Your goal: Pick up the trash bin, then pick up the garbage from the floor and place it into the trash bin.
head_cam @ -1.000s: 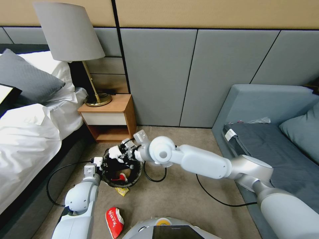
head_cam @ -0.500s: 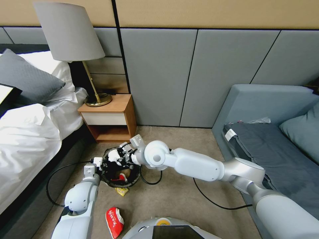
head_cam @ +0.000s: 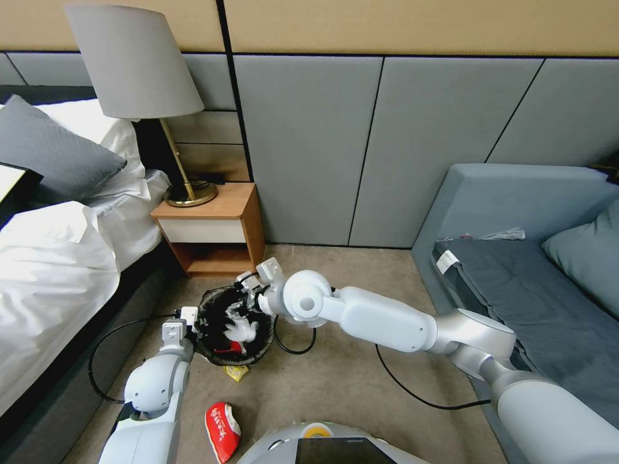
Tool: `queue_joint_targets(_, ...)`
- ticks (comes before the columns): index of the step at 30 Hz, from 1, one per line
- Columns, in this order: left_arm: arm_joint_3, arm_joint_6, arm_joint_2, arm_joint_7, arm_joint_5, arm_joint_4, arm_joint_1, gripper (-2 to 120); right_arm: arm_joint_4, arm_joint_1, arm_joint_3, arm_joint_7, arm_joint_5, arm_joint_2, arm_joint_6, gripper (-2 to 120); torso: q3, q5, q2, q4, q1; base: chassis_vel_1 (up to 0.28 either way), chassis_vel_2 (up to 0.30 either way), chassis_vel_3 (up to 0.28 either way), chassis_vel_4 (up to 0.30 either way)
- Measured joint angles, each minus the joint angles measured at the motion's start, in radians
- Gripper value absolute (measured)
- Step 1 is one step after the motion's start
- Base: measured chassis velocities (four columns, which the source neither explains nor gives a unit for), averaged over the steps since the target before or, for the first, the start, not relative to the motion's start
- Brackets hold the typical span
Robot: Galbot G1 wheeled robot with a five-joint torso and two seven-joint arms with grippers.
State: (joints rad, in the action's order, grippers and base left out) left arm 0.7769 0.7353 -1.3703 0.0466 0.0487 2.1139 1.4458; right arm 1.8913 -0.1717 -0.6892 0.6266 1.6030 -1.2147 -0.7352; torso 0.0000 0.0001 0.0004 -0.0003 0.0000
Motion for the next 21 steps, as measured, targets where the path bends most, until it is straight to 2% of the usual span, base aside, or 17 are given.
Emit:
queue_joint_targets(4, 0.003, 0.000, 0.002, 0.000, 0.001, 0.001, 0.001, 0, 0.005, -0.008, 0.003, 0.000, -0.004, 0.007, 0.000, 99, 0.000, 0.0000, 0.000, 0.0002, 0.000, 0.000, 0.000, 0.000, 0.000)
queue_joint_targets(10, 0.003, 0.000, 0.000, 0.000, 0.001, 0.003, 0.001, 0, 0.010, -0.016, 0.011, 0.001, -0.011, 0.017, 0.000, 100, 0.000, 0.0000, 0.000, 0.0001, 0.000, 0.000, 0.000, 0.000, 0.000)
queue_joint_targets(14, 0.003, 0.000, 0.000, -0.001, 0.001, 0.007, 0.001, 0, 0.028, -0.017, 0.053, 0.000, -0.021, 0.030, 0.005, 100, 0.000, -0.0001, 0.000, 0.0004, 0.000, 0.000, 0.000, 0.000, 0.000)
queue_joint_targets(17, 0.003, 0.000, 0.002, -0.001, 0.006, 0.013, 0.002, 0, 0.044, -0.014, 0.101, -0.010, -0.087, 0.063, 0.030, 100, 0.000, 0.0000, 0.000, 0.0005, 0.000, 0.000, 0.000, 0.000, 0.000)
queue_joint_targets(19, 0.003, 0.000, 0.005, -0.001, 0.010, 0.019, 0.002, 0, 0.046, -0.012, 0.149, -0.036, -0.206, 0.120, 0.080, 100, 0.000, 0.0000, 0.000, 0.0002, 0.000, 0.000, 0.000, 0.000, 0.000)
queue_joint_targets(20, 0.003, 0.000, 0.007, -0.001, 0.012, 0.024, 0.002, 0, 0.041, -0.015, 0.187, -0.059, -0.314, 0.166, 0.124, 100, 0.000, 0.0002, 0.000, 0.0000, 0.000, 0.000, 0.000, 0.000, 0.000)
queue_joint_targets(21, 0.003, 0.000, 0.007, -0.001, 0.012, 0.024, 0.002, 0, 0.041, -0.015, 0.187, -0.059, -0.314, 0.166, 0.124, 100, 0.000, 0.0002, 0.000, 0.0000, 0.000, 0.000, 0.000, 0.000, 0.000)
